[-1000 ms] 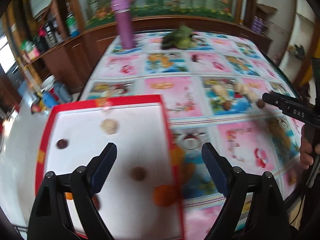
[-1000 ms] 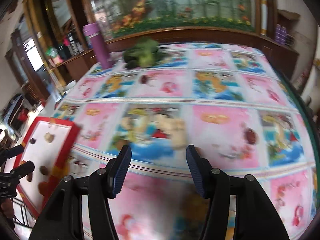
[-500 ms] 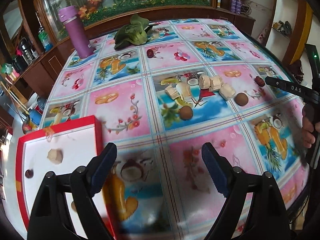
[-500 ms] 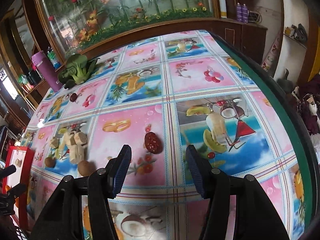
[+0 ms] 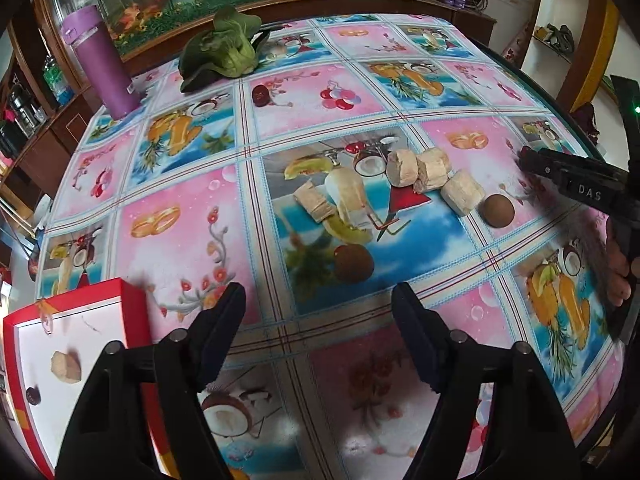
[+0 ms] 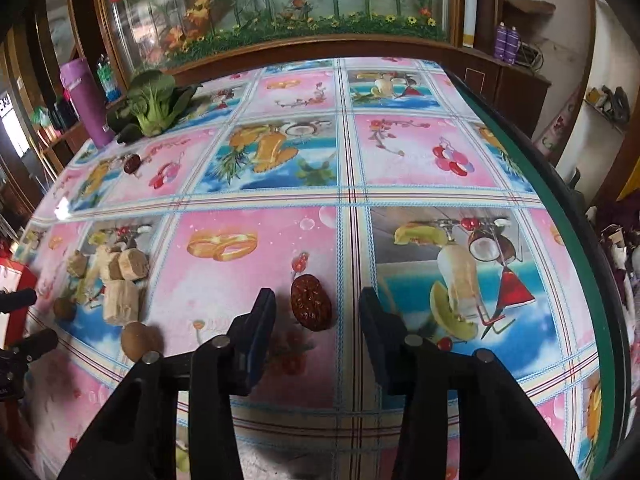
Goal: Organize fruits
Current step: 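Grasp a red date with the right gripper while the left gripper grasps a brown round fruit, then carry the red date into the tray and release while the left gripper drops its brown fruit there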
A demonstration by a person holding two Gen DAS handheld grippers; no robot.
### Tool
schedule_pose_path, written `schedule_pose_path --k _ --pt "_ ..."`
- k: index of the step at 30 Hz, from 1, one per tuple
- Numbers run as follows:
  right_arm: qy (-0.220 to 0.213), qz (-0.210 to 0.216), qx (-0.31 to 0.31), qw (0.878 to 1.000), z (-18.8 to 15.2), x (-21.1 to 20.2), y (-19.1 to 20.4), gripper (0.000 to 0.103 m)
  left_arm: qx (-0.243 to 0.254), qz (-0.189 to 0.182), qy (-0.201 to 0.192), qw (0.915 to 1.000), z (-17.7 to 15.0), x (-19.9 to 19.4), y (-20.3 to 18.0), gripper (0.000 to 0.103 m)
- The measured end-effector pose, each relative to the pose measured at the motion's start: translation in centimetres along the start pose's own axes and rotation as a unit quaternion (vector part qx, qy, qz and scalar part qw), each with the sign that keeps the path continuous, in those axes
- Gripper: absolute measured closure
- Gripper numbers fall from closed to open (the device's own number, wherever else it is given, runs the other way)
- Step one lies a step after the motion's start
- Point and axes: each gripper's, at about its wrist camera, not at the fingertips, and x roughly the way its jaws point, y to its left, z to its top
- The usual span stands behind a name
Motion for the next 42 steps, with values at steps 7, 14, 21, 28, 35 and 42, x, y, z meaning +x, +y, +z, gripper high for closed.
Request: schedule_pose_path --k 7,14,21,28,35,42 --pt "-0.002 -0.017 -0.003 1.000 -0.1 0.1 -0.3 0.083 -0.016 -0.016 0.013 0.9997 0.7 1.4 0.0 0.050" --pt "-0.004 -0.008 0.009 1.000 -0.1 0.0 -0.7 0.084 -0.013 -0.027 0.004 0.9995 1.2 1.7 -0.9 0.062" --pt "-0.004 -0.005 0.027 1.000 -0.2 -0.3 -1.1 0.085 -0.012 -0.033 0.001 0.9994 1.1 1.5 -1.0 0.080" --pt "-0.037 0.020 0.039 0.998 -0.1 -2.9 -0.1 0.085 -0.027 -0.036 -0.014 0.9989 0.3 -0.4 -0.3 0.080" --pt "-0.054 0.099 -0.012 0.994 -0.3 -5.8 7.2 0.085 -0.042 -0.008 -0.078 0.9960 -2.4 -7.3 2.8 0.080" --pt "-0.029 0.211 -0.076 0.974 0.1 -6.7 18.5 0.085 -0.115 0.056 -0.110 0.9856 -8.3 -12.6 10.3 0.079"
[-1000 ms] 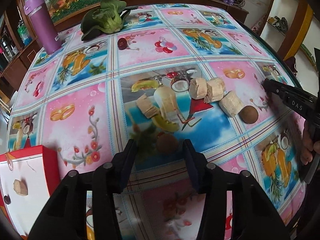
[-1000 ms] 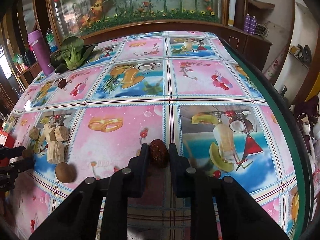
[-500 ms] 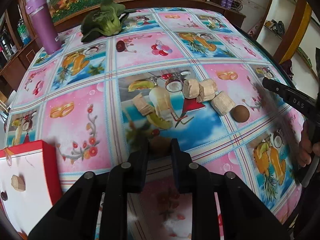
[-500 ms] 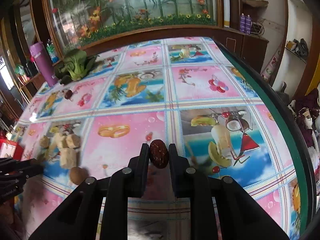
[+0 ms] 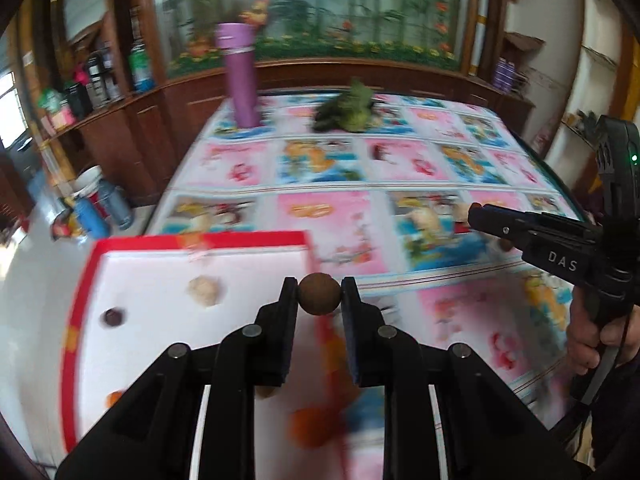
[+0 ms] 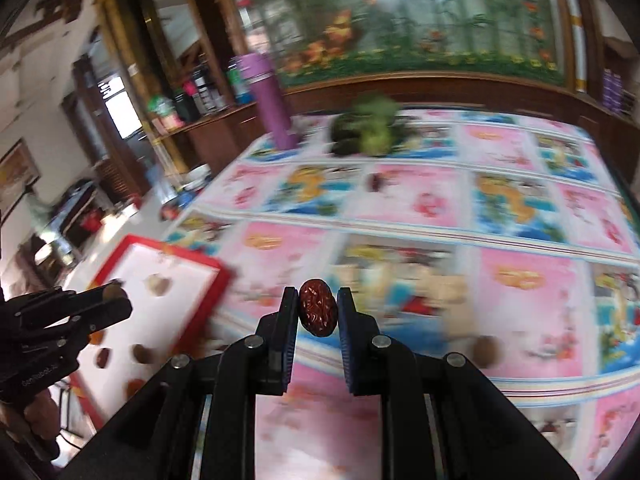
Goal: Organize fruits
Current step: 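Carry the red date into the tray and release while the left gripper drops its brown fruit there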
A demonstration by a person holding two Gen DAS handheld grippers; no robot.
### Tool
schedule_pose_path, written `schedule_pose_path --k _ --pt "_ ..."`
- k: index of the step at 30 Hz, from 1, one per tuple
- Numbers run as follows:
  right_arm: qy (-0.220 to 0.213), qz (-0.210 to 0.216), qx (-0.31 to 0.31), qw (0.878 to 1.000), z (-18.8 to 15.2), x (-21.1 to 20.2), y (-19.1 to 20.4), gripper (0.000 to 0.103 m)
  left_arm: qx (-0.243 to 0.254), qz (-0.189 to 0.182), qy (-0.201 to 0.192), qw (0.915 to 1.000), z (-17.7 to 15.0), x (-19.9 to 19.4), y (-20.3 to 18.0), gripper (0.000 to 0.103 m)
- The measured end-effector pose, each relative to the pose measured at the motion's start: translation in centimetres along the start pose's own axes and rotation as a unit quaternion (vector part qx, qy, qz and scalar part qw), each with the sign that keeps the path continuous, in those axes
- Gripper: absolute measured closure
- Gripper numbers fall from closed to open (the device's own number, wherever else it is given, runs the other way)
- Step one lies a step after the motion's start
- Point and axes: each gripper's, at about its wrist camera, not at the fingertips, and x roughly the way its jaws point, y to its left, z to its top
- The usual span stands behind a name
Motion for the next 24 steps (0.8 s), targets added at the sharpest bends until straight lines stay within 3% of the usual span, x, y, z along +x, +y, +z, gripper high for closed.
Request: schedule_pose_path --k 4,9,15,24 --pt "0.027 0.048 -0.032 0.998 0.3 3.3 6.0 0.085 -0.046 0.036 0.007 0.9982 -1.6 -0.5 5.0 0.079" --pt "0.055 0.081 -0.051 0.994 0.5 6.7 11.3 0.085 -0.076 0.060 0.018 0.9951 -2.7 0.3 8.3 0.079" --pt "0.084 0.080 -0.079 0.990 -1.0 9.3 14.9 0.085 -0.088 0.064 0.041 0.9932 -4.1 2.1 9.8 0.079" --pt "0.124 0.070 -0.099 0.985 -2.3 11.9 16.5 0.085 -0.089 0.074 0.074 0.9905 -5.2 4.1 10.8 0.079"
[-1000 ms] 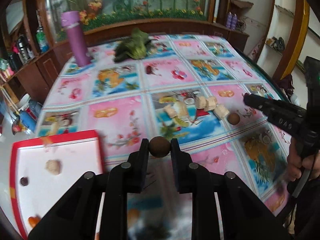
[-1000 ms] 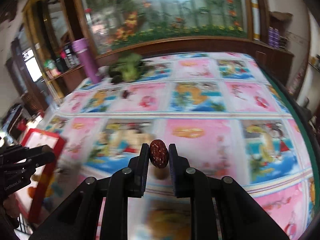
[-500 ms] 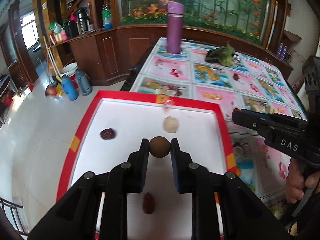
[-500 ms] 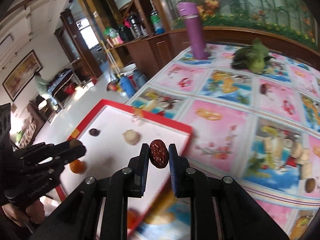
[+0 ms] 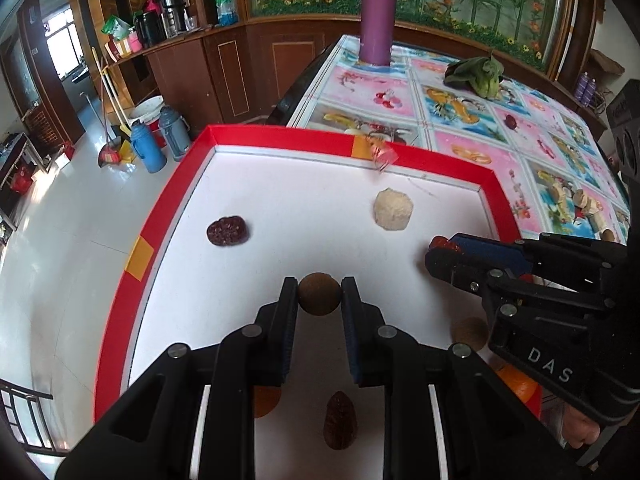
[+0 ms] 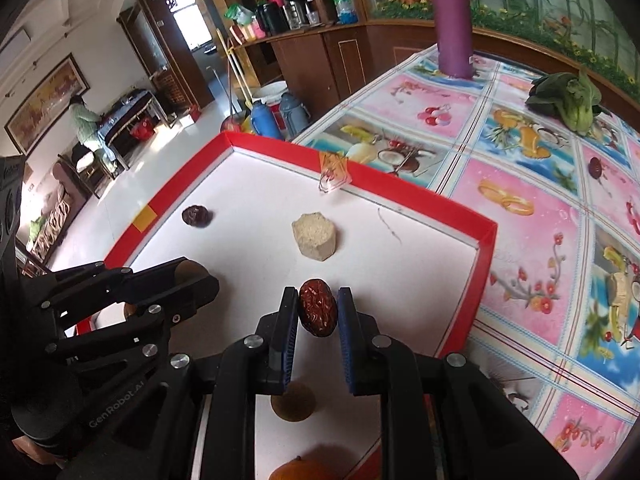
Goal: Organize fruits
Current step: 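Carry the red date into the tray and release while the left gripper drops its brown fruit there, then move both open grippers back toward the fruits on the tablecloth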
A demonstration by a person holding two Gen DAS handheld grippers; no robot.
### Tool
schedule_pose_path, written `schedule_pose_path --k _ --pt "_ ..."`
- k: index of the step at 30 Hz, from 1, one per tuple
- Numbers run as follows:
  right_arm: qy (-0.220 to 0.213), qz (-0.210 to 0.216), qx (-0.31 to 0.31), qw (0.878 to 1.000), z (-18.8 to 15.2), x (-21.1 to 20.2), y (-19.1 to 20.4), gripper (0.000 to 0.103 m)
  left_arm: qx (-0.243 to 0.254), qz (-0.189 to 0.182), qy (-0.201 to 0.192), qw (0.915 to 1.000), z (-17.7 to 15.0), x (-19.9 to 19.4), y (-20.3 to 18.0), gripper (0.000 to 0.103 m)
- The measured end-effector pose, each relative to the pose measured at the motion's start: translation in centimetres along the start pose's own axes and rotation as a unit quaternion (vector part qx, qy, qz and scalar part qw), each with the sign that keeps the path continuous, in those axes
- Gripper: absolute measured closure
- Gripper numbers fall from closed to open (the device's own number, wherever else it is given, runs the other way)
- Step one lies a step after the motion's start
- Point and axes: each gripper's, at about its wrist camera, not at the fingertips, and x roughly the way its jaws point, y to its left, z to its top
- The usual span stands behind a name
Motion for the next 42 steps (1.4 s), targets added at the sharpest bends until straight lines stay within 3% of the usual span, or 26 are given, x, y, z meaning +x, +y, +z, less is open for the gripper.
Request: schedule_pose_path --k 11,13,14,15,17,24,31,37,42 --pt "0.020 -0.012 -0.018 1.000 -0.3 0.7 0.9 0.085 0.006 0.021 0.012 0.9997 -0.1 0.6 -0.2 0.078" --pt "0.025 -0.009 -0.021 0.999 -0.3 0.7 0.8 0.085 0.003 0.040 0.015 0.9991 0.0 0.7 -0.2 0.064" --pt "0.025 -0.007 -0.019 0.999 -0.3 0.5 0.7 0.083 0.001 0.045 0.017 0.9989 0.1 0.7 -0.1 0.047" --pt "0.021 -0.006 -0.016 1.000 -0.3 0.1 0.4 0.082 -0.005 0.047 0.016 0.9988 0.1 0.6 0.1 0.038" --pt "0.006 0.000 -0.011 1.000 -0.1 -0.8 -0.3 0.073 -0.011 0.048 0.010 0.9988 0.0 0.1 0.3 0.034" --pt "-0.067 -0.012 0.022 0.997 -0.8 -7.2 -4.9 0.064 0.006 0.048 -0.012 0.9988 0.4 -2.0 -1.4 0.034" --pt "-0.108 -0.088 0.084 0.987 -5.0 -13.8 -12.4 0.063 0.042 0.011 -0.033 0.9985 0.8 -4.1 -5.5 0.033" --pt "-0.106 -0.164 0.124 0.973 -9.0 -17.2 -18.3 0.061 0.103 -0.038 -0.034 0.9934 0.9 -4.9 -11.5 0.033" --pt "-0.074 -0.192 0.137 0.969 -10.4 -16.6 -21.8 0.061 0.138 -0.074 -0.018 0.9875 1.4 -4.4 -16.1 0.033"
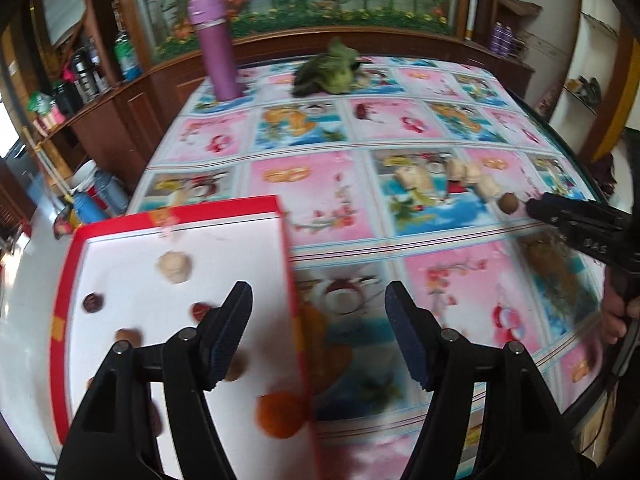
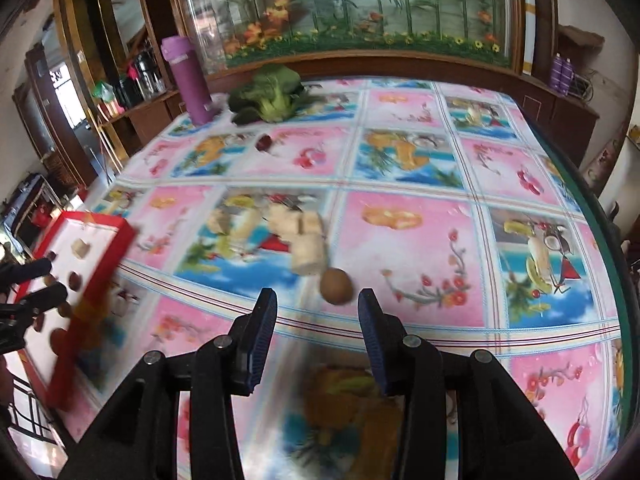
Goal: Organize fruits
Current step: 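Move both open grippers back toward the fruits on the tablecloth, then grasp a brown round fruit with the right gripper while the left gripper grasps a beige chunk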
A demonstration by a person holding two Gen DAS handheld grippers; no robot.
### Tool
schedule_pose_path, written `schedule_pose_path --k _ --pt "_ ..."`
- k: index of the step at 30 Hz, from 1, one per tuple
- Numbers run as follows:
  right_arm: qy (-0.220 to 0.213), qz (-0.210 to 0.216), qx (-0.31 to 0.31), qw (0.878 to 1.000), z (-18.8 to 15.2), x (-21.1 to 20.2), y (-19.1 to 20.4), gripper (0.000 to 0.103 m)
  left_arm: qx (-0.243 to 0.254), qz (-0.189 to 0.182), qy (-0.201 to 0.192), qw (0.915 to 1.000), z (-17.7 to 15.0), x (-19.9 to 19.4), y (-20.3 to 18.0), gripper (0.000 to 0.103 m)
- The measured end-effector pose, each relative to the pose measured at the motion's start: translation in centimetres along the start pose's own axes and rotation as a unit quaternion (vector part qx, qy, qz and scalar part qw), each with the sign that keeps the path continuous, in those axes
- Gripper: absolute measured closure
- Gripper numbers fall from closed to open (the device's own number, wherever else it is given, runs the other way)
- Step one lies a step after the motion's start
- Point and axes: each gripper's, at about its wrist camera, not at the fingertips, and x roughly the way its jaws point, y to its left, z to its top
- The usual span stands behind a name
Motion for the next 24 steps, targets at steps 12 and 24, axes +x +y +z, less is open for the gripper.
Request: schedule_pose_path --k 12,24 --pt "0.016 -0.008 -0.004 1.000 0.2 3.7 -0.7 0.080 0.007 -0.024 0.041 0.9988 5.6 5.5 -2.8 0.033" --pt "0.006 0.035 0.098 0.995 0.7 2.6 -5.1 0.080 -0.022 -0.041 0.050 0.9977 8.7 11.1 -6.2 0.034"
